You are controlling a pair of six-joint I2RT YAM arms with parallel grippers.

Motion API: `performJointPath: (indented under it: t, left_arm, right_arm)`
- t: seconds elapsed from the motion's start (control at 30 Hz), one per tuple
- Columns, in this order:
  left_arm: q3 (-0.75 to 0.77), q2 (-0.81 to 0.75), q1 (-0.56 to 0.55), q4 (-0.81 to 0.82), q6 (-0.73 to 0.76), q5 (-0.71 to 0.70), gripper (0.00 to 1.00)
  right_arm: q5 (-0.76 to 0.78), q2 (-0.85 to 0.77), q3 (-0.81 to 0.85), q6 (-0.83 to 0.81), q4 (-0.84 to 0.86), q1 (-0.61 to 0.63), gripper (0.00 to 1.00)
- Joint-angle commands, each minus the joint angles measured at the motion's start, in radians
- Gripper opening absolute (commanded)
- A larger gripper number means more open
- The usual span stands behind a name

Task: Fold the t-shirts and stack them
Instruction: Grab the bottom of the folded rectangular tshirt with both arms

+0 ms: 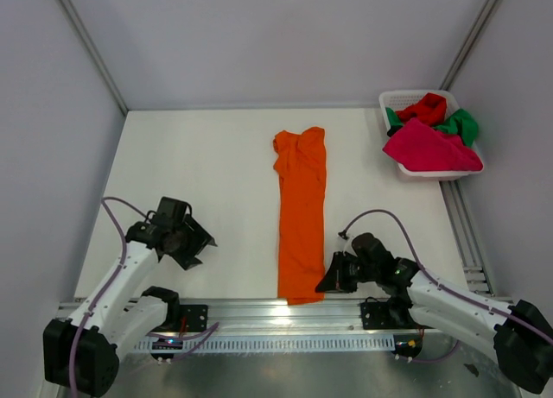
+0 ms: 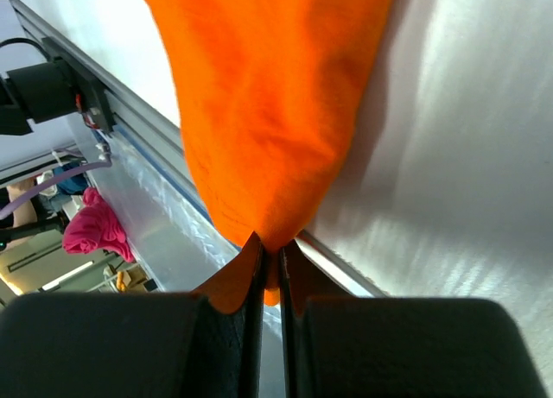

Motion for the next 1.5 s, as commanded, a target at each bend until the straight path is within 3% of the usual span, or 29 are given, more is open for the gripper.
performJointPath:
  t: [0.0, 0.13, 0.4, 0.57, 0.8, 1.13, 1.47]
  left_arm:
    - [0.01, 0.011, -0.004, 0.057, 0.0, 0.036, 0.66]
    - [-0.055, 0.021, -0.013, 0.155, -0.035, 0.111, 0.66]
    - [-0.169, 0.082, -0.248, 0.403, -0.258, 0.093, 0.66]
    - [-0.105, 0.2, -0.453, 0.476, -0.321, 0.016, 0.66]
    - [0.046, 0.353, -0.645, 0.497, -0.324, -0.045, 0.65]
    - [0.075, 0.459, -0.773, 0.558, -0.364, -0.027, 0.65]
    - [0.115, 0.533, -0.877, 0.566, -0.431, -0.112, 0.65]
  right_arm:
    - [0.02, -0.018, 0.069, 0.01, -0.006, 0.003, 0.03]
    - [0.021, -0.018, 0.068, 0.013, -0.007, 0.003, 0.03]
    - [0.023, -0.005, 0.069, 0.011, -0.008, 0.004, 0.03]
    - [0.023, -0.004, 0.06, 0.014, -0.016, 0.004, 0.03]
    - [0.029, -0.024, 0.051, 0.019, -0.037, 0.003, 0.03]
    - [0.031, -0.105, 0.006, 0.065, -0.06, 0.004, 0.03]
    - [0.044, -0.186, -0.015, 0.117, -0.085, 0.003, 0.03]
